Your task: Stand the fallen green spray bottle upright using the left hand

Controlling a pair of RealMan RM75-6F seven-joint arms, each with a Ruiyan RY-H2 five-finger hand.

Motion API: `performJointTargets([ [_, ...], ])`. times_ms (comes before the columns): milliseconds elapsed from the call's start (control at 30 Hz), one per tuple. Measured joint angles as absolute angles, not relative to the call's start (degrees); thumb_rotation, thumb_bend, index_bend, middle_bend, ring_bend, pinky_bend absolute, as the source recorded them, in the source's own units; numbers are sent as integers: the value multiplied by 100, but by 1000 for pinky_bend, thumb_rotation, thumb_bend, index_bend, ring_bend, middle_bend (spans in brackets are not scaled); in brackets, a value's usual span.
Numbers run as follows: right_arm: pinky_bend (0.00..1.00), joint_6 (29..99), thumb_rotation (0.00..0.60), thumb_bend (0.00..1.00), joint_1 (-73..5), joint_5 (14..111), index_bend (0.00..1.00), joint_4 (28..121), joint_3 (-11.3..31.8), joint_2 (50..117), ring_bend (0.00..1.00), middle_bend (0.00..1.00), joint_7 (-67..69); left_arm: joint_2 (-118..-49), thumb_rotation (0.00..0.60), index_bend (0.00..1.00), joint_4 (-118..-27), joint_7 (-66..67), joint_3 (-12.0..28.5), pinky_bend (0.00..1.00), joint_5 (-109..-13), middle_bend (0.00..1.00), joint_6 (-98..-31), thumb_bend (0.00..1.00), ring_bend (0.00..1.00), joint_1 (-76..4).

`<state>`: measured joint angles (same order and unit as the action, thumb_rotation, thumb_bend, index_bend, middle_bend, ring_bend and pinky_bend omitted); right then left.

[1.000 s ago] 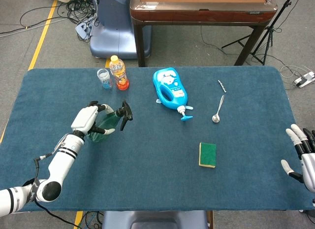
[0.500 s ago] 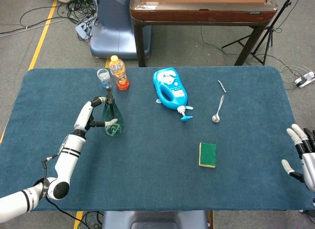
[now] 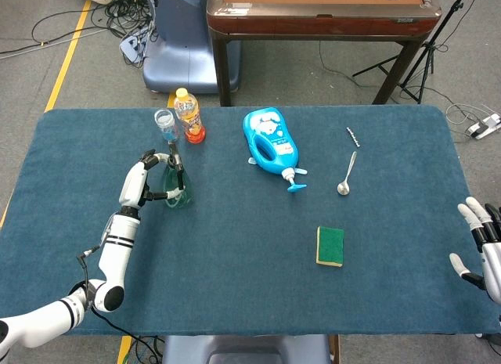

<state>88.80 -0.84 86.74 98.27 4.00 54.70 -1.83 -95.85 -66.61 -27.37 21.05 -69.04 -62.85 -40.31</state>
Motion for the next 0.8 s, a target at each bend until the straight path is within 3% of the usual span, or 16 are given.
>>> performJointTargets([
  [500,0,8871,600,262,-92,8691,100,9868,394,5477,0,90,-248,-9465,597,273,-6578,-2639,2097,27,-6778,297,-6155,206,90,-3922],
  [800,0,8904,600,262,-79,8718,100,9914,387,5462,0,90,-291,-9363,533,245,-6680,-2615,2072,17,-6785,243,-6084,206,53,-3877],
])
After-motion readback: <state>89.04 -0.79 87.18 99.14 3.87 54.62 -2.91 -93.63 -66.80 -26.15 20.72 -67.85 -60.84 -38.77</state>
